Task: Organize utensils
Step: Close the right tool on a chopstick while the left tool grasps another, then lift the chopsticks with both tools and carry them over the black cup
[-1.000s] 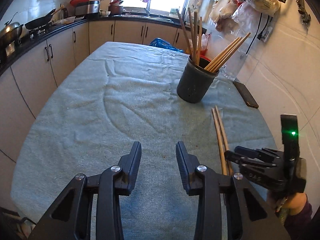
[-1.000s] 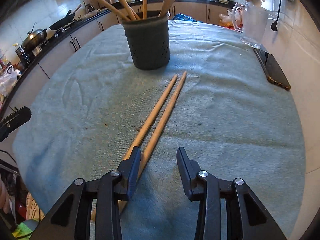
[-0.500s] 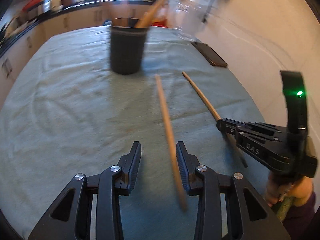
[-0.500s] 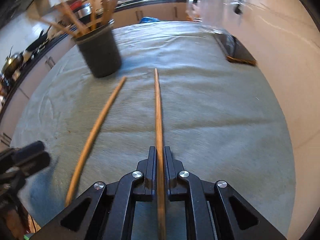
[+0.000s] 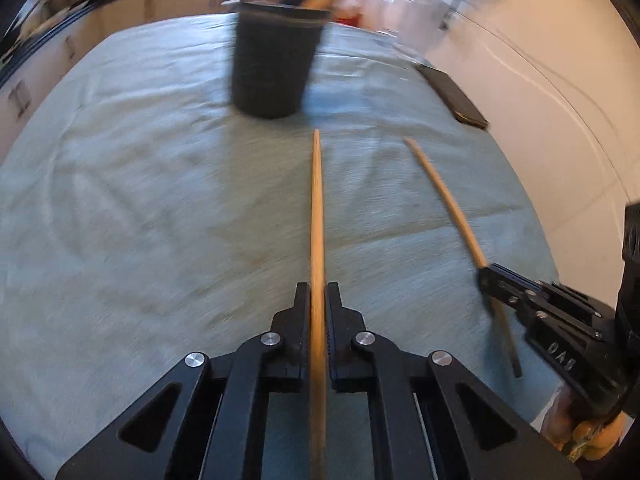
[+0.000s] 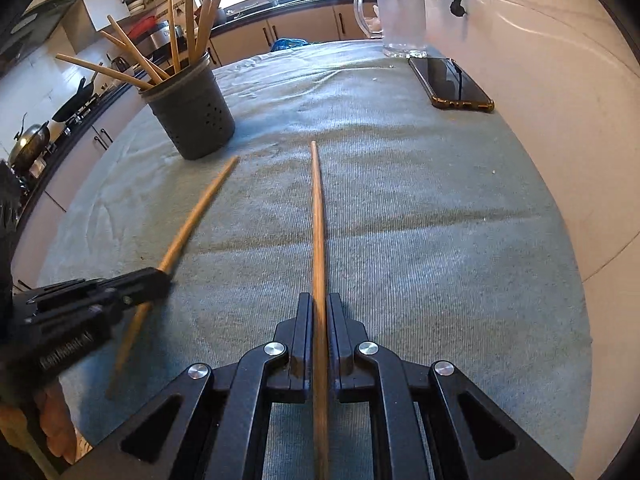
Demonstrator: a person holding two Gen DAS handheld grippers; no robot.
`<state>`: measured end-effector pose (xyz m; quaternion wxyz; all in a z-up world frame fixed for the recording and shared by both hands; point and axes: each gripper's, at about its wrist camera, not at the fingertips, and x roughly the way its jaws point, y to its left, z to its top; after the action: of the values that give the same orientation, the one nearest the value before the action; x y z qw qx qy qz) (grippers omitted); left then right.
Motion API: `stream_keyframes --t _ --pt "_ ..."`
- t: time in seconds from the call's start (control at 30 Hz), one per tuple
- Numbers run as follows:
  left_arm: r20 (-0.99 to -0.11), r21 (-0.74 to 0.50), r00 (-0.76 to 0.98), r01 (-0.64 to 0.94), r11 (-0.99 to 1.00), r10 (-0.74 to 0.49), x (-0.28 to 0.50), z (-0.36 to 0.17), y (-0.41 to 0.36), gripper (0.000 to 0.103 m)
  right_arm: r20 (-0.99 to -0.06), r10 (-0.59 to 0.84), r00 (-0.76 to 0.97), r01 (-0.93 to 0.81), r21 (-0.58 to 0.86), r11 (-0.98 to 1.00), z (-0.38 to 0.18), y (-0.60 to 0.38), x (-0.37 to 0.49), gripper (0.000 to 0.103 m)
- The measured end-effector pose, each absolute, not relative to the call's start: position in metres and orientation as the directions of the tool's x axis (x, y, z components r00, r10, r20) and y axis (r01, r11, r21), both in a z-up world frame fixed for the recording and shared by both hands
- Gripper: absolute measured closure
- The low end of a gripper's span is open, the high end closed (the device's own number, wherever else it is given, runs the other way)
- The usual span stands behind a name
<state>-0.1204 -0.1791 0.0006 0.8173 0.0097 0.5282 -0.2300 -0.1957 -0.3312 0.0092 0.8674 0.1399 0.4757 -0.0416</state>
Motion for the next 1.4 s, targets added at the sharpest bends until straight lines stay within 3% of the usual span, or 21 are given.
stream_keyframes --t 0.17,0.23,0.3,0.37,0.57,0.87,0.93,1.0,1.03,1.07,1.23,1.4 --pt "-0.872 -0.281 0.296 0.35 0.894 -0.39 -0.134 0.005 -0.151 0.096 -0.856 0.074 0.512 0.203 0.205 0.958 0.008 -0.328 -0.212 0.095" --pt "-0.855 -0.311 0.297 0.363 0.879 -0.425 -0.135 0.015 -0.147 0.09 -0.863 0.082 0.499 0.19 0.201 0.961 0.009 -0.327 -0.215 0.093" --pt "-0.848 -0.311 0.31 0.367 0.877 -0.431 -0.128 0.021 -0.144 0.068 -0.866 0.101 0.49 0.179 0.214 0.96 0.011 -0.328 -0.213 0.081" --pt "-0.849 -0.288 0.331 0.361 0.887 -0.411 -0.118 0.022 -0.15 0.067 -0.868 0.099 0.488 0.188 0.215 0.958 0.011 -0.333 -0.207 0.076" --pt "-0.872 -0.268 0.301 0.37 0.89 -0.387 -0.078 0.009 -0.172 0.067 -0.874 0.061 0.482 0.169 0.161 0.972 0.012 -0.335 -0.17 0.076" --pt "-0.867 -0.274 0.311 0.353 0.895 -0.388 -0.037 0.003 -0.193 0.069 -0.881 -0.005 0.474 0.165 0.083 0.983 0.008 -0.34 -0.097 0.078" --pt "-0.868 -0.261 0.317 0.364 0.894 -0.382 -0.035 0.003 -0.197 0.069 -0.882 -0.019 0.47 0.171 0.069 0.983 0.008 -0.341 -0.087 0.081" --pt "-0.864 -0.258 0.325 0.37 0.892 -0.384 -0.036 0.002 -0.199 0.069 -0.882 -0.034 0.471 0.179 0.058 0.982 0.009 -0.341 -0.083 0.093" --pt "-0.86 -0.249 0.335 0.38 0.891 -0.384 -0.038 0.002 -0.2 0.072 -0.88 -0.042 0.474 0.183 0.052 0.982 0.009 -0.342 -0.082 0.096" --pt "-0.862 -0.239 0.338 0.388 0.89 -0.379 -0.038 0.001 -0.202 0.099 -0.877 -0.04 0.48 0.184 0.056 0.981 0.009 -0.343 -0.082 0.096" --pt "-0.841 -0.27 0.361 0.366 0.89 -0.404 -0.042 0.015 -0.188 0.098 -0.856 -0.007 0.517 0.207 0.117 0.971 0.022 -0.354 -0.088 0.097" --pt "-0.762 -0.282 0.465 0.389 0.877 -0.451 -0.067 0.07 -0.161 0.098 -0.782 0.027 0.622 0.184 0.18 0.966 0.068 -0.354 -0.116 0.097"
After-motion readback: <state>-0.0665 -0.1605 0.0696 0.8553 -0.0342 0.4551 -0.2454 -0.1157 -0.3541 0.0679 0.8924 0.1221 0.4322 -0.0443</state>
